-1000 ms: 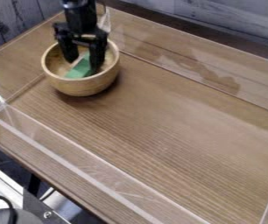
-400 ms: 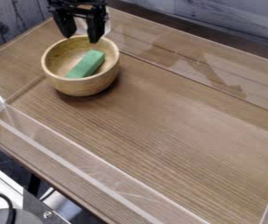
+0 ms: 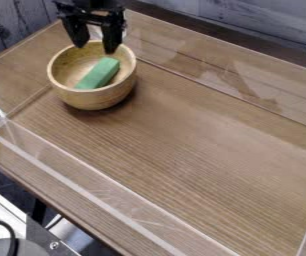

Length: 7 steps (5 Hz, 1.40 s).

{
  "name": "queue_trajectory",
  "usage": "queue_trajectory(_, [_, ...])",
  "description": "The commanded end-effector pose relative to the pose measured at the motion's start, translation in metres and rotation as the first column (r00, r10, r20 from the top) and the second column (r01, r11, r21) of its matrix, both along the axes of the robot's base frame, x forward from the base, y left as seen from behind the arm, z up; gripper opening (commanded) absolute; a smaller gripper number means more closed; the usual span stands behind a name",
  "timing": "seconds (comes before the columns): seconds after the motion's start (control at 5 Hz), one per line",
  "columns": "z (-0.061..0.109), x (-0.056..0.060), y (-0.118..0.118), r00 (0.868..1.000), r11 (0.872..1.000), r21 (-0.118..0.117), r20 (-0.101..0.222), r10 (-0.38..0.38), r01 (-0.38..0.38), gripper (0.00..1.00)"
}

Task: Put the green block in the brown bowl

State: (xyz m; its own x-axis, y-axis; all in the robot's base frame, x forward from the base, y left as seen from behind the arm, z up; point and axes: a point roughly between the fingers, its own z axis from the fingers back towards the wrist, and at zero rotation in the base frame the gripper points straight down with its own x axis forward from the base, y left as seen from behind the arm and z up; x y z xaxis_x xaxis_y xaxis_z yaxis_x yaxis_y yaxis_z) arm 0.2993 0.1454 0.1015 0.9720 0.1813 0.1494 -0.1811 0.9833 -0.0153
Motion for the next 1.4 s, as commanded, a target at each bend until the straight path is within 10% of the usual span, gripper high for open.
queue_trajectory(0.0, [0.041, 0.006, 0.001, 0.997, 0.999, 0.016, 0.073, -0.032, 0.031, 1.0])
queue_trajectory(0.2, [0.068, 0.012, -0.005, 0.992, 0.996, 0.003, 0.098, -0.085, 0.085, 1.0])
queue_trajectory(0.4, [0.052, 0.005, 0.004, 0.989, 0.994, 0.012, 0.099, -0.107, 0.106, 0.0])
queue_trajectory(0.8, [0.026, 0.005, 0.023, 0.987, 0.993, 0.037, 0.114, -0.116, 0.112, 0.0])
queue_trajectory(1.0, [0.016, 0.013, 0.032, 0.987, 0.995, 0.039, 0.122, -0.101, 0.097, 1.0])
queue_trajectory(1.2, [0.0, 0.015, 0.035, 0.993, 0.996, 0.052, 0.092, -0.078, 0.074, 0.0])
